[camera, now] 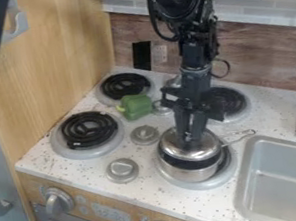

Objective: Take the silver pot cover from the left of the stove to put over and close the silver pot

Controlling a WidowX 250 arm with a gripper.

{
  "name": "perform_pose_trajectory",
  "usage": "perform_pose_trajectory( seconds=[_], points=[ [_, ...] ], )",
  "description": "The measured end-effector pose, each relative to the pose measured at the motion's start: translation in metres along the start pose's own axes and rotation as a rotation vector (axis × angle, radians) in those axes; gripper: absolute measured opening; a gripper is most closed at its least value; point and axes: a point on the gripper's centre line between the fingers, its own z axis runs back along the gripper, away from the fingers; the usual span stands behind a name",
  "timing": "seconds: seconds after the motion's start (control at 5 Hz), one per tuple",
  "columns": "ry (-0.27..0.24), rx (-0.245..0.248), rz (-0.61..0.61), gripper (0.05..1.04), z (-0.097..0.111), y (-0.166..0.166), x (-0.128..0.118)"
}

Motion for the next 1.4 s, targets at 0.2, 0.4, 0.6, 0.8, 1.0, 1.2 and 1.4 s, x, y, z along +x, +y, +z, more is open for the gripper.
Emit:
perform_pose_trajectory(
  seconds=[0.2,0.4,0.6,0.8,1.0,1.2,1.4],
  points=[
    [-0.004,-0.001,-0.018,0.241,-0.001,-0.007,0.0],
    [-0.001,0.0,-0.016,0.241,-0.002,-0.01,-0.006],
    [-0.008,-0.005,-0.006,0.282,0.0,-0.011,-0.012],
    [-0.005,-0.012,0.001,0.566,-0.002,-0.012,-0.013],
    [-0.017,-0.011,0.009,0.877,0.006,-0.011,-0.016],
    [-0.057,0.0,0.015,1.028,0.024,-0.01,-0.018],
    [-0.076,0.002,0.017,1.003,0.035,-0.01,-0.022]
  ],
)
